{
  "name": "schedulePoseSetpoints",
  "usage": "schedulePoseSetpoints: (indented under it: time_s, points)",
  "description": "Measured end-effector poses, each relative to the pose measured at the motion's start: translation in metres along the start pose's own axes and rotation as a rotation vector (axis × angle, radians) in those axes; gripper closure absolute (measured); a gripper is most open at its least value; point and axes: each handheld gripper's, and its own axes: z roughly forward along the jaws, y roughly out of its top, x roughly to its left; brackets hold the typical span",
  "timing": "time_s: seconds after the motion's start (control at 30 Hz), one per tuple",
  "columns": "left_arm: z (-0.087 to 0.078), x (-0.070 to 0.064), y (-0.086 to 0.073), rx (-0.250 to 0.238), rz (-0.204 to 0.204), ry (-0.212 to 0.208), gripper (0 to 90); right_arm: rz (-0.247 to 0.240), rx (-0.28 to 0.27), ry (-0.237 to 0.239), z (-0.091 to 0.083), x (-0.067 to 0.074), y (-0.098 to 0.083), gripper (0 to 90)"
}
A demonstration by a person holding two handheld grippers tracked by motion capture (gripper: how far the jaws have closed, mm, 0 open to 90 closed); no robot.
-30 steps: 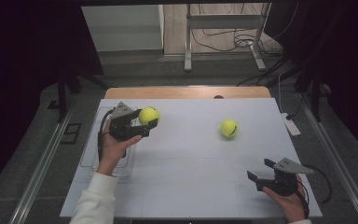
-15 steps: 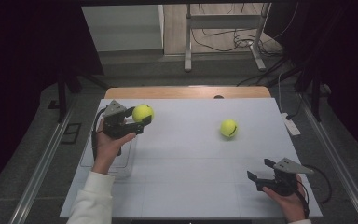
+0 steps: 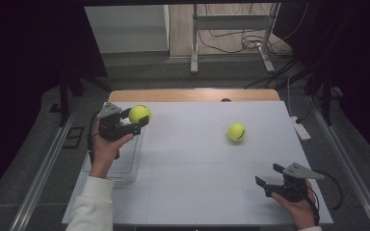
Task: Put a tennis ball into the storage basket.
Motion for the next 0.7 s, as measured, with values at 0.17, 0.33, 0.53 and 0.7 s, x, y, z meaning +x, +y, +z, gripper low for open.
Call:
schedulePoseSetpoints:
  time_s: [0.17,0.33,0.53,0.7]
  points:
    - [-0.002,0.007,-0.001,0.000,-0.010,0.020,26.6,0.000,0.000,-0.001,0.000,0.000,0.000,13.1]
    - [-0.002,0.014,-0.003,0.007,-0.019,0.047,26.6,0.000,0.000,-0.001,0.000,0.000,0.000,13.1]
    - [-0.003,0.020,-0.004,0.008,-0.033,0.068,26.6,0.001,0.002,-0.002,0.000,0.000,0.000,13.1]
    - [-0.002,0.021,-0.004,0.017,-0.035,0.080,26.6,0.002,0.001,-0.001,0.000,0.000,0.000,13.1]
